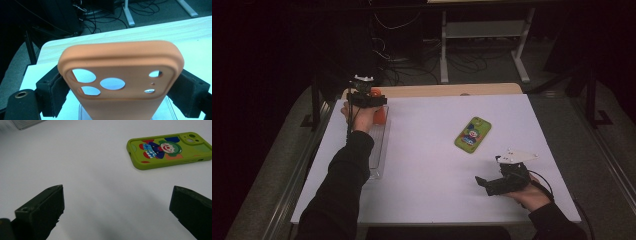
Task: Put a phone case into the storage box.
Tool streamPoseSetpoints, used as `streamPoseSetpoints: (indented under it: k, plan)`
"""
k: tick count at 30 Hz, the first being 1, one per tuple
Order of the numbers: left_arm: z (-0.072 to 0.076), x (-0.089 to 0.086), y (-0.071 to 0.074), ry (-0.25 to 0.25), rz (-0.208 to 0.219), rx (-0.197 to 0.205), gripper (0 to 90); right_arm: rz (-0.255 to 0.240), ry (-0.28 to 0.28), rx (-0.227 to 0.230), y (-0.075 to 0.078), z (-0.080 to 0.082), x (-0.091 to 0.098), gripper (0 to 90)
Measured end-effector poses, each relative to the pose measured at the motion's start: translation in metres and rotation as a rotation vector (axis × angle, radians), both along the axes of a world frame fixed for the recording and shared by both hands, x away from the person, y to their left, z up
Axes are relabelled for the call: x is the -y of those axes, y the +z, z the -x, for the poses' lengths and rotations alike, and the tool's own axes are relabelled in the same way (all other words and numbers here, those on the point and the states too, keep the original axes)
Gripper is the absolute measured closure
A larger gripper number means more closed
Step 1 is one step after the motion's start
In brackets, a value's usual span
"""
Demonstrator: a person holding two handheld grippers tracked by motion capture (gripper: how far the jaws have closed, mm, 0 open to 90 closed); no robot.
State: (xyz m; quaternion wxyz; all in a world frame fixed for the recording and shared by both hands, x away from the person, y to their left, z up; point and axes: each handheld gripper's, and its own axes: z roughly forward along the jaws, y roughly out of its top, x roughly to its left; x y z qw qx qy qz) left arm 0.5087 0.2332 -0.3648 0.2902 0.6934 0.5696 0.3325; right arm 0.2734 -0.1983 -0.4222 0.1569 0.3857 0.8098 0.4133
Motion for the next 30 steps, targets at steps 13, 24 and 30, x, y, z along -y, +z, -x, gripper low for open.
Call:
streamPoseSetpoints:
  k: [13, 24, 30]
  plan:
    - [-0.004, -0.004, 0.0, -0.002, 0.025, 0.009, 0.0, -0.002, 0.001, 0.0, 0.0, 0.0, 0.0, 0.0]
    - [0.009, -0.021, 0.031, -0.084, 0.042, 0.025, 0.0, -0.006, -0.003, 0.005, 0.001, 0.0, 0.001, 0.0]
    - [0.024, -0.028, 0.046, -0.181, 0.065, 0.011, 0.0, -0.002, -0.001, 0.005, 0.001, -0.001, 0.001, 0.0]
